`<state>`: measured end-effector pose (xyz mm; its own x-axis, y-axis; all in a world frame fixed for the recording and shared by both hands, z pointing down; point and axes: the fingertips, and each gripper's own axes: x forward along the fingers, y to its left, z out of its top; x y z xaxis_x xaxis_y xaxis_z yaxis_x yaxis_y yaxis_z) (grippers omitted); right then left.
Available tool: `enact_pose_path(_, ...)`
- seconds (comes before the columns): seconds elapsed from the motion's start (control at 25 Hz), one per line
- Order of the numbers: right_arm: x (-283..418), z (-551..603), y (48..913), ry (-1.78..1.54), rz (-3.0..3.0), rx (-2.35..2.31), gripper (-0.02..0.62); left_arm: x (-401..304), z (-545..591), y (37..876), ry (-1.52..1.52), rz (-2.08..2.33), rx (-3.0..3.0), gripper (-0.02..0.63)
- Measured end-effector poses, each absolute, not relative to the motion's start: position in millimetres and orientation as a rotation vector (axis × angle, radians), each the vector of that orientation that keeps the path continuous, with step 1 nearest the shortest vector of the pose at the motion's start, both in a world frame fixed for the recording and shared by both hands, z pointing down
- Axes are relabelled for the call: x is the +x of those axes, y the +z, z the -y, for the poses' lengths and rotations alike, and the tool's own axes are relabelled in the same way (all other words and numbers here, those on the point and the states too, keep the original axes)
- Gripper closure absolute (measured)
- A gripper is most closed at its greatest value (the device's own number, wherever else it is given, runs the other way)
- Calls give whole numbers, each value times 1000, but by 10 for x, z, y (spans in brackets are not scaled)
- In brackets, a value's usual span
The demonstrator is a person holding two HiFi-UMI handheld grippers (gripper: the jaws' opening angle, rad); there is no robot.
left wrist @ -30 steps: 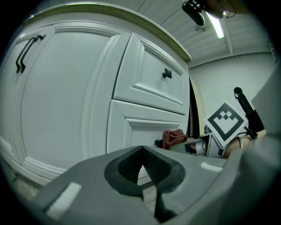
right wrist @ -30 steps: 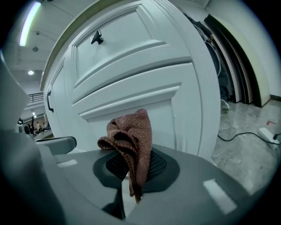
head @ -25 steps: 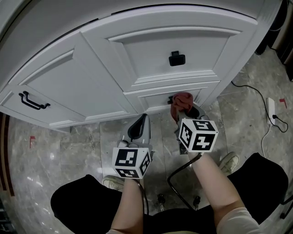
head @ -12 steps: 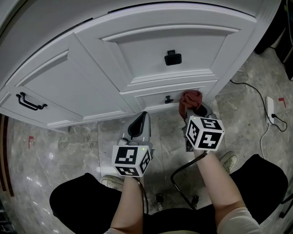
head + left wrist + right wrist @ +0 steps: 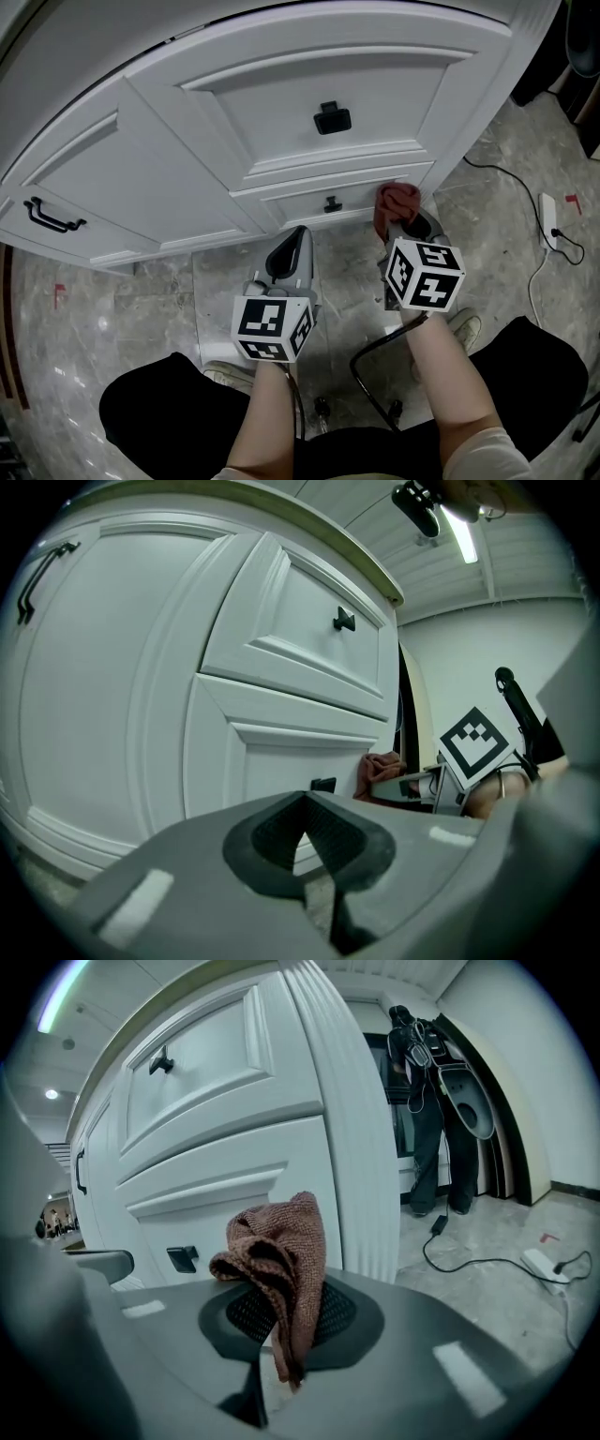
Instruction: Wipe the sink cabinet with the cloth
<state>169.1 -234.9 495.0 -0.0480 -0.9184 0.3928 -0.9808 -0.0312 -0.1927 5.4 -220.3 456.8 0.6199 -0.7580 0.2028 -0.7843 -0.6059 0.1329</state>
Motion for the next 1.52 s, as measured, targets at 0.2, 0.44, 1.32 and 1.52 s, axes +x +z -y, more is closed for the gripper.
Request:
enact_pose_path(0.2,1863,2301,4957,667,2027,2125,518,142,2203,4497,162,1252,2655,606)
enact_pose_path(0.44,2135,2234,5020,703,1943,2210,518,140,2185,4591,180,1245,2644,606)
enact_pose_path(1.32,-553,2501,5582,628,2416,1578,517,-1032,2223,5040,219,1449,2461,606)
enact_pose_path(1.52,-618,2583,5559,609,2448,1561,517,-1116,2283,5011,193,1464,2451,606)
